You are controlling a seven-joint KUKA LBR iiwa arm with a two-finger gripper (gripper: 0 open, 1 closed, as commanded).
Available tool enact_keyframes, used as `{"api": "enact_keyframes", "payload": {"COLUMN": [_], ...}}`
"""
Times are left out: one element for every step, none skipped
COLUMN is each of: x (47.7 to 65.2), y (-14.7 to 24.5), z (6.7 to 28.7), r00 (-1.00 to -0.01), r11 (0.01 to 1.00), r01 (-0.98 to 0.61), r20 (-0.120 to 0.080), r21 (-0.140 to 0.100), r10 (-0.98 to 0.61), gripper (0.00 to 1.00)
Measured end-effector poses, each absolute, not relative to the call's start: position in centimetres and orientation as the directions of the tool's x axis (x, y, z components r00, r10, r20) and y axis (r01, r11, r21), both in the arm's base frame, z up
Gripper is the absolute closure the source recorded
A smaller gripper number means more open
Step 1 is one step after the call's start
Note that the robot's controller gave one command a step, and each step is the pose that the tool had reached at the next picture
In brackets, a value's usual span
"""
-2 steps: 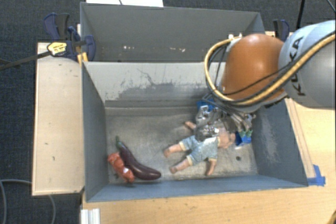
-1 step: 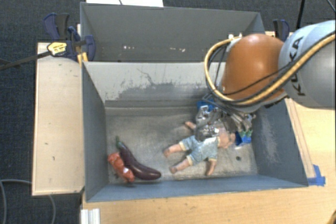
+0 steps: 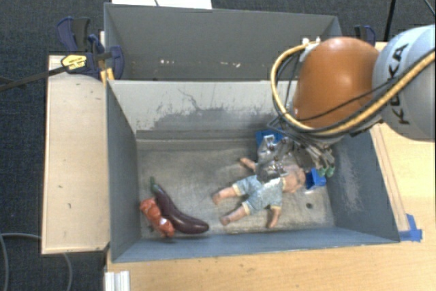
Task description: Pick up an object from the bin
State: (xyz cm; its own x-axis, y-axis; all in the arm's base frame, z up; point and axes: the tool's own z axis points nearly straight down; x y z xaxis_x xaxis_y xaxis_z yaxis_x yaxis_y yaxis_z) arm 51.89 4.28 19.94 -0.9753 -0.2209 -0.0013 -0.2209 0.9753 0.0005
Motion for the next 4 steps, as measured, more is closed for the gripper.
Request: {"api": "enact_keyframes", "payload": {"x": [51.9, 51.9, 50.6, 50.6], "y": [2.9, 2.9, 2.6, 2.6], "z": [10.6, 10.6, 24.5, 24.4], "r00": [-0.976, -0.976, -0.974, -0.974], "r11": [0.976, 0.976, 0.974, 0.974], "r01": [-0.218, -0.216, -0.227, -0.226], "r20": [-0.005, -0.005, -0.004, -0.003], "r21": [0.001, 0.001, 0.0, 0.0], "r10": [-0.218, -0.216, -0.227, -0.225], "gripper": [1.0, 1.0, 1.0, 1.0]}}
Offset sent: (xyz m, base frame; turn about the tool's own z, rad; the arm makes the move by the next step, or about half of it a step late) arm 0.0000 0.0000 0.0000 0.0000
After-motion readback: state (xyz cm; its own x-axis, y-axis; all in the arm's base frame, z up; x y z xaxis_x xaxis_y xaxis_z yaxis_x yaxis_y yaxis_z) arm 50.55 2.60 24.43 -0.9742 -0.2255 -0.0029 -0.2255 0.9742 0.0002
